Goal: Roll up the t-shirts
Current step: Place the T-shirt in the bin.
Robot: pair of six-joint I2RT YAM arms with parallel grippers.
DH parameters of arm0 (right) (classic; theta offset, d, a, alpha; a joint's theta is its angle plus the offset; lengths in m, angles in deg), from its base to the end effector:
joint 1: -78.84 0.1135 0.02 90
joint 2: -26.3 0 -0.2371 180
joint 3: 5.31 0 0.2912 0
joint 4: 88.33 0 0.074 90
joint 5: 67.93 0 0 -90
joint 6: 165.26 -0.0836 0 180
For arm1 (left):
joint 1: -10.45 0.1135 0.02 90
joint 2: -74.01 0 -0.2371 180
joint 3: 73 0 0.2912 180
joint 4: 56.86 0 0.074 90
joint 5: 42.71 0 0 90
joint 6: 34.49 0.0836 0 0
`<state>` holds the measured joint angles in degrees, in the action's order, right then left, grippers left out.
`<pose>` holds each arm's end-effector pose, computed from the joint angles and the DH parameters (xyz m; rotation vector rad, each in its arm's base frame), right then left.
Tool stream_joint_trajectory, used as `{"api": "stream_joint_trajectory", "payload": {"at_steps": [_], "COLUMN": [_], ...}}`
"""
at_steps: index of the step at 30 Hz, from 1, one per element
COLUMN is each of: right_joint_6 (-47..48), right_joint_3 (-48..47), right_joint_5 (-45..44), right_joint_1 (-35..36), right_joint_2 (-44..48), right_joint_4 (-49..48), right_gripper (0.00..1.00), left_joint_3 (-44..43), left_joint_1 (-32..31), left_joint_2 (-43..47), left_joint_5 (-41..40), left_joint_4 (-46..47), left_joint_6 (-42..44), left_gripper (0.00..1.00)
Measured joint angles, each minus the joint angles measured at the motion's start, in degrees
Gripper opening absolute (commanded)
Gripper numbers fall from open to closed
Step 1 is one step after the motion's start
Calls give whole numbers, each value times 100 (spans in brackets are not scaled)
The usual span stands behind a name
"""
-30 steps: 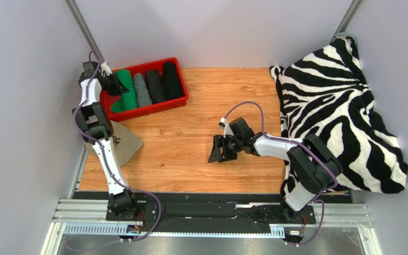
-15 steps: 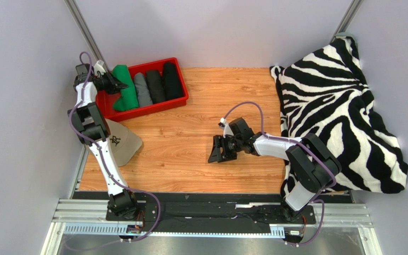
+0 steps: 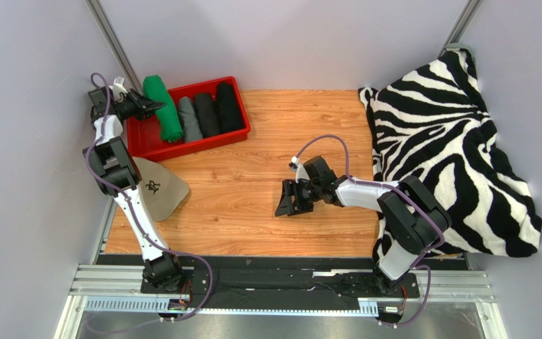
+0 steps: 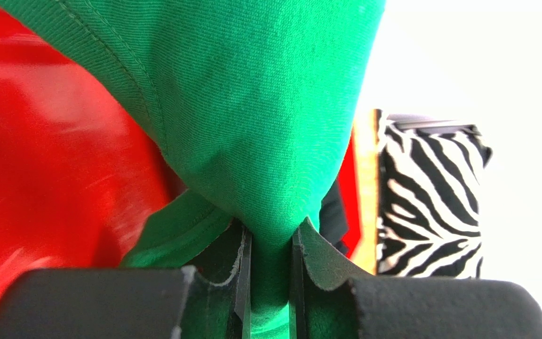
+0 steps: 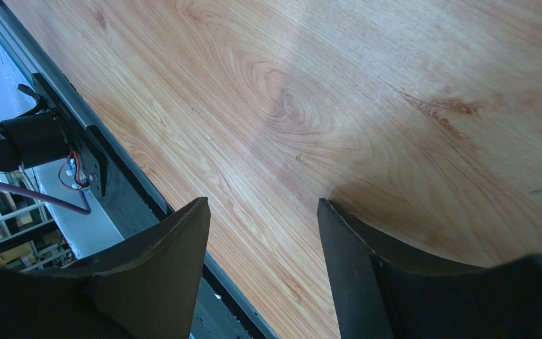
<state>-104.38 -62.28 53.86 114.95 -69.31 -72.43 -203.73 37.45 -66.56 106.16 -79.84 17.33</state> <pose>0.2607 0.2447 0.0495 -0.4097 2.6784 1.1123 0.5569 0.2034 0.1508 -0.5477 1.9755 -1.2044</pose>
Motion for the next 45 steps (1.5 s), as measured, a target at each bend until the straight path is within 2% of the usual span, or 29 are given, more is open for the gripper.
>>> {"api": "stream_joint_trajectory", "payload": {"at_steps": [8,12,16,25,37,41,45], "right_joint_6": [2,2,0,-20,-66,-63,-63], "right_joint_3": [-2,-35,-103,-186,-306,-323,-339], "right_joint_5": [-4,-7,-2,-2,20,20,20], "right_joint_1": [7,9,11,96,179,192,197], "right_joint_2": [0,-33,-90,-190,-337,-350,-363], "right_joint_4": [-2,0,-2,-72,-146,-149,-144], "right_gripper": [64,65,64,64,65,64,64], "left_joint_3": [11,96,144,291,568,553,245], "left_joint_1": [-11,-13,-15,-17,-13,20,79], "left_joint_2": [15,-13,-50,-170,-857,-881,-927], "left_joint_5": [407,640,782,951,1196,1248,1285], "left_joint_4": [1080,2229,2986,3679,3877,3440,2494], "left_joint_6": [-885,-1871,-2522,-3080,-3368,-3053,-2439], "left_gripper": [1,1,1,1,1,1,1]}}
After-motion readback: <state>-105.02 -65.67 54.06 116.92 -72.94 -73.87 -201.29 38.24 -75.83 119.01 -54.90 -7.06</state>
